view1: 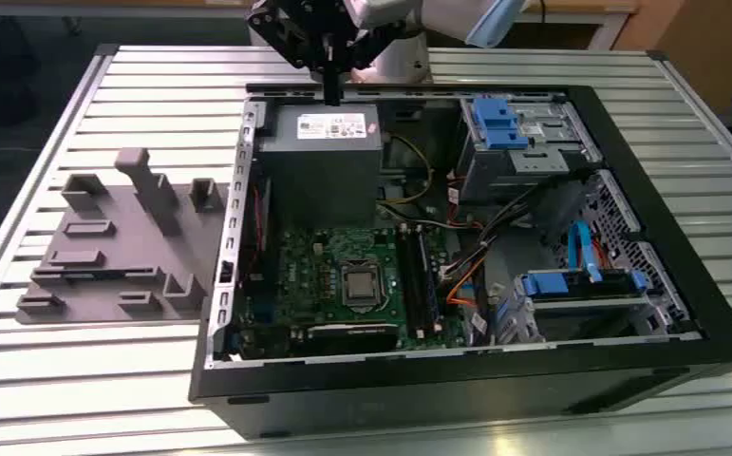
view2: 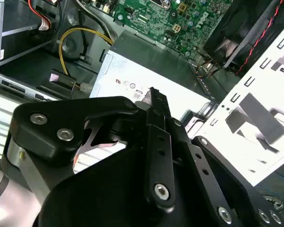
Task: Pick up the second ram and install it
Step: 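Reach for the second ram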
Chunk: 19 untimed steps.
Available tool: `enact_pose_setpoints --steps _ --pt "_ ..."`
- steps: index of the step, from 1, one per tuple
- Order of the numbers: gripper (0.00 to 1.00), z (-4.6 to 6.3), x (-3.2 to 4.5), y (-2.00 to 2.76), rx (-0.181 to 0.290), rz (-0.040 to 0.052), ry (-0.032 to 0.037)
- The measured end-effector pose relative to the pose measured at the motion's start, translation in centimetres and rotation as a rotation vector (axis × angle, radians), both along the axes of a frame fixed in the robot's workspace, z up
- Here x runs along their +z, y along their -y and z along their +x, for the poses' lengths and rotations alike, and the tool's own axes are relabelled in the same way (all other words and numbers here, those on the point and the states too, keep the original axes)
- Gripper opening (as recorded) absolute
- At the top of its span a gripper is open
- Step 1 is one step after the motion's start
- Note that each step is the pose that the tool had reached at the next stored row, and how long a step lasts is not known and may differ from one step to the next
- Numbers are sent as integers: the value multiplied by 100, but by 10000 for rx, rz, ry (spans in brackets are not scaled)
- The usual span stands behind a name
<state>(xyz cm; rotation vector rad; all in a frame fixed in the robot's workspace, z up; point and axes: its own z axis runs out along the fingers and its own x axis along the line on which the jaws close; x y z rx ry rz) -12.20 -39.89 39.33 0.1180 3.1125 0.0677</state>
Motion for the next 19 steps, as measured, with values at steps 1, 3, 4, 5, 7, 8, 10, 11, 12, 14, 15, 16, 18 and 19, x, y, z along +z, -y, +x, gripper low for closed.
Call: enact_pose_setpoints --steps 1,3,4,5,7,8,10,11,12,14,15,16,18,19 --pt "11 0 0 0 -1 0 0" --pt "11 0 0 0 0 0 0" --pt "11 0 0 0 0 0 0" --pt "11 0 0 0 0 0 0" --pt "11 -4 0 0 -1 -1 0" --pt "11 -10 0 0 -1 -1 0" --pt "11 -23 0 0 0 0 0" --pt "11 -29 0 0 0 -1 0" --pt "11 -35 0 0 0 0 0" --pt "11 -38 0 0 1 -1 -1" --pt "11 -38 0 0 1 -1 0" --pt "11 -39 0 0 1 -1 0" --pt "11 -40 0 0 0 -1 -1" --pt "11 -42 0 0 0 0 0"
